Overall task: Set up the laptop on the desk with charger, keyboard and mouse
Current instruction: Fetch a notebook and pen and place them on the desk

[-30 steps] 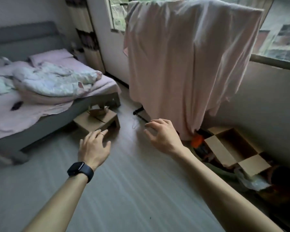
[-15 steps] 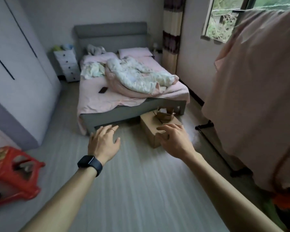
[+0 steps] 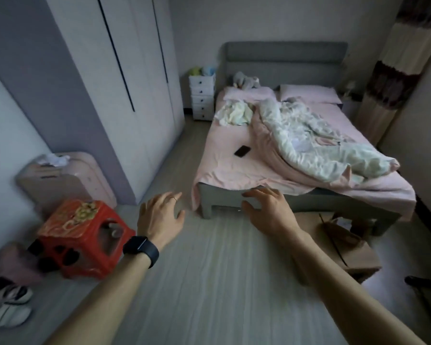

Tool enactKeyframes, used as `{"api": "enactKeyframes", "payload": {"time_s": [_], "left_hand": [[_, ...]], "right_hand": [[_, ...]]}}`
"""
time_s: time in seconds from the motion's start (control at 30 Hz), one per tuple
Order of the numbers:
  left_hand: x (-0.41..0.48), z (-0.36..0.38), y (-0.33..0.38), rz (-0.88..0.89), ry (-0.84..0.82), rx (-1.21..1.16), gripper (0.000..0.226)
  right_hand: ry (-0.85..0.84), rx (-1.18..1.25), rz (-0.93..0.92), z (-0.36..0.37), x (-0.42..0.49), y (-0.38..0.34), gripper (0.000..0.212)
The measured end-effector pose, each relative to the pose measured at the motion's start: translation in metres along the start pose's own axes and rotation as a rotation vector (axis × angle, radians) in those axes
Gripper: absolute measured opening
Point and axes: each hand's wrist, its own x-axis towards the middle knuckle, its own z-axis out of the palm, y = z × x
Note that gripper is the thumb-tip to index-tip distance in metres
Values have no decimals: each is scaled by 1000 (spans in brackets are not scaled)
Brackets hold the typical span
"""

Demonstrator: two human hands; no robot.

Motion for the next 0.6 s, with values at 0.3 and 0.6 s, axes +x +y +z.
{"api": "enactKeyframes", "payload": {"time_s": [0.3, 0.6], "left_hand": [[168, 24, -126, -175, 13, 64, 50], [405, 43, -248, -109, -92, 77, 53]], "right_hand": [[-71, 23, -118, 103, 217, -29, 28], [-3, -69, -91, 206, 444, -70, 26]]}}
